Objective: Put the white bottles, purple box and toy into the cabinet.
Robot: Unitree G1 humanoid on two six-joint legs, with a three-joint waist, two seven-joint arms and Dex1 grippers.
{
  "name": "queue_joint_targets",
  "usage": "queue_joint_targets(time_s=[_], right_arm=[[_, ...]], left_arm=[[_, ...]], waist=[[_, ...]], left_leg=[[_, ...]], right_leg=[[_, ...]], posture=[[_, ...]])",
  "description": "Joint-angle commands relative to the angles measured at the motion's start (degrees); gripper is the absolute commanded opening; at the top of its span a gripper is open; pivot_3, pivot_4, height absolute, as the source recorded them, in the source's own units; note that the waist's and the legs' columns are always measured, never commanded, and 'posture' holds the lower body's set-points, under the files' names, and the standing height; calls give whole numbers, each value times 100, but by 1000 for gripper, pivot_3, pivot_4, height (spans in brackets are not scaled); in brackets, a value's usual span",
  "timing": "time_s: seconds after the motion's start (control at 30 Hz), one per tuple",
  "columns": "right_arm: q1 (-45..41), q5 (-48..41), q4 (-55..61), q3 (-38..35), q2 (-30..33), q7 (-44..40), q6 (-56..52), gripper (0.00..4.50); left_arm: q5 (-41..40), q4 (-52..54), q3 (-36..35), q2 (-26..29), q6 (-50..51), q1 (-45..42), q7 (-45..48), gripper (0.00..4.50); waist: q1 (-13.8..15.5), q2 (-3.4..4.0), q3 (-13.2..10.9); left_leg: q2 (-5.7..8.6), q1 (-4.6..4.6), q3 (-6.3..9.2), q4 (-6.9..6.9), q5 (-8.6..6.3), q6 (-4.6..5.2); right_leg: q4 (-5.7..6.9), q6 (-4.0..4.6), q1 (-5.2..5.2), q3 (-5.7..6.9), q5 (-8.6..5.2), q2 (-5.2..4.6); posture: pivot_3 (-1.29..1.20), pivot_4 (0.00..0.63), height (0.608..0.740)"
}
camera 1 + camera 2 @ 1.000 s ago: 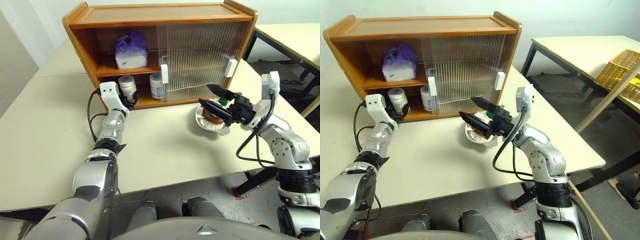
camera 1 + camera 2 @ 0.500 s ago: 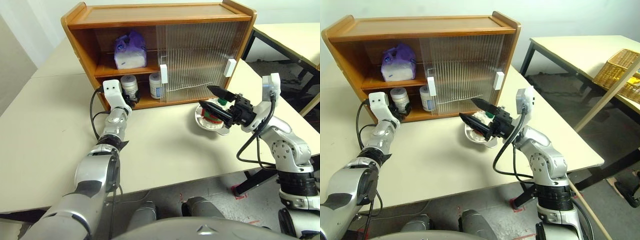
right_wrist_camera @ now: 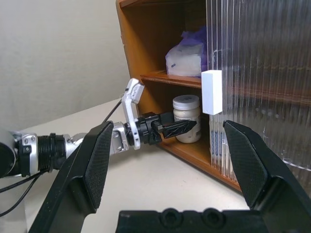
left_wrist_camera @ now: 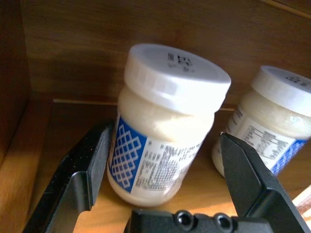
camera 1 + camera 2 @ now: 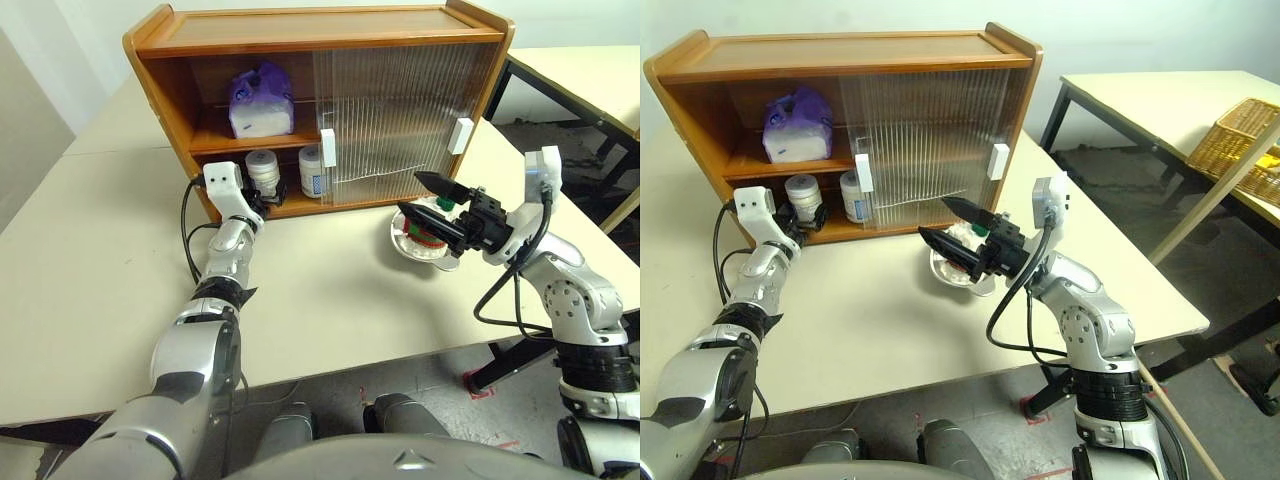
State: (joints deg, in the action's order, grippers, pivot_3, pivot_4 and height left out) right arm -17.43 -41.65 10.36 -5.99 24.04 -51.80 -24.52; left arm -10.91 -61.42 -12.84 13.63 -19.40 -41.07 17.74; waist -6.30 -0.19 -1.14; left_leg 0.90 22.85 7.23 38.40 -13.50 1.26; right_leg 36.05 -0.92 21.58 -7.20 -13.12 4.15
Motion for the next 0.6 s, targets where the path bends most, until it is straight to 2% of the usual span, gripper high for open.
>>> queue_joint_targets(time_s=[0.03, 0.3, 0.6], right_arm=[[-29, 9, -39, 39, 40, -50, -62, 4500], [-103, 33, -118, 73, -1, -80, -43, 4500], [-139, 26, -145, 69, -12, -71, -45, 4500]], left_arm=[[-42, 287, -30, 5, 119, 99, 60, 4459], [-71, 715, -28, 57, 289, 258, 40, 4459], [-77, 2651, 165, 242, 1199, 1307, 267, 4459]], waist=[[14, -2, -2], [48, -2, -1], [56, -5, -5]], left_leg=[[0, 0, 0, 0, 0, 0], [-4, 0, 1, -2, 0, -1], [-2, 0, 0, -13, -1, -4]], right_leg=[[0, 0, 0, 0, 0, 0], [0, 2, 1, -1, -1, -3], [-5, 7, 4, 1, -4, -1]], posture=[[-153, 29, 740], [-144, 25, 740], [-138, 34, 740]])
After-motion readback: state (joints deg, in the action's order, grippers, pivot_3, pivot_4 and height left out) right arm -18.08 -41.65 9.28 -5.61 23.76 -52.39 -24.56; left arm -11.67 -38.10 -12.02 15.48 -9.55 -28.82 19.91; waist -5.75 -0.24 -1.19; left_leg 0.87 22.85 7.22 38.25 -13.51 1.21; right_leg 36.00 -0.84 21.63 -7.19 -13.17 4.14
